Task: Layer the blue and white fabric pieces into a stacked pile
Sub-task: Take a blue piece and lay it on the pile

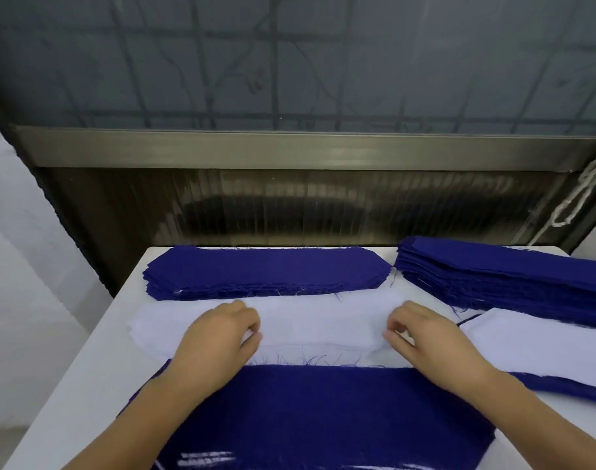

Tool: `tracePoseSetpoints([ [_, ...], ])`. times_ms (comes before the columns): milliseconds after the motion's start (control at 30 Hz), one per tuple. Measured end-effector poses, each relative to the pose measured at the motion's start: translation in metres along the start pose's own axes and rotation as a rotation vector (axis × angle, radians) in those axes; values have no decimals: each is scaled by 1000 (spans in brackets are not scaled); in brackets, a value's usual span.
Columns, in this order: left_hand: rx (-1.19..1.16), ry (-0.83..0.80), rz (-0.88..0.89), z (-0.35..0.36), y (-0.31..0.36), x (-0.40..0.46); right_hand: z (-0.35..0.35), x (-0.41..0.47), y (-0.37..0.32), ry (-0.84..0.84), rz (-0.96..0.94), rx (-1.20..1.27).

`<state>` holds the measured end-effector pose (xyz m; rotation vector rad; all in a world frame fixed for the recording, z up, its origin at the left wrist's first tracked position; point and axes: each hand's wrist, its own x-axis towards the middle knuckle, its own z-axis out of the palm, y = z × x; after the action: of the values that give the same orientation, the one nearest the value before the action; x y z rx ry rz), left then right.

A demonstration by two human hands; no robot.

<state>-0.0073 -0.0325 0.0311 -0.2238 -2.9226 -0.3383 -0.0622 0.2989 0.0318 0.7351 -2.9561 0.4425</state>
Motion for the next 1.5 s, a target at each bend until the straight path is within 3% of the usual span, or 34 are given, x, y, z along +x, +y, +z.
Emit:
tracePoseSetpoints([
  [233, -151, -41, 14, 26, 22, 74, 29, 83, -20, -39, -78, 55],
  [400, -158, 127, -74, 45, 14, 105, 40, 115, -9, 82, 38, 42],
  [567, -243, 3, -239, 54, 2, 124, 46, 129, 0, 66, 157, 41],
  [833, -258, -144, -205, 46, -2, 134, 37, 147, 6, -26, 110, 12],
  [967, -264, -209, -223, 42, -1, 137, 29, 157, 5, -154, 98, -49],
  [1300, -312, -257, -259, 38, -1, 148, 24, 178, 10, -279, 151, -22],
  [1500, -297, -177, -284, 42, 3, 151, 27, 185, 13, -264, 176, -37],
])
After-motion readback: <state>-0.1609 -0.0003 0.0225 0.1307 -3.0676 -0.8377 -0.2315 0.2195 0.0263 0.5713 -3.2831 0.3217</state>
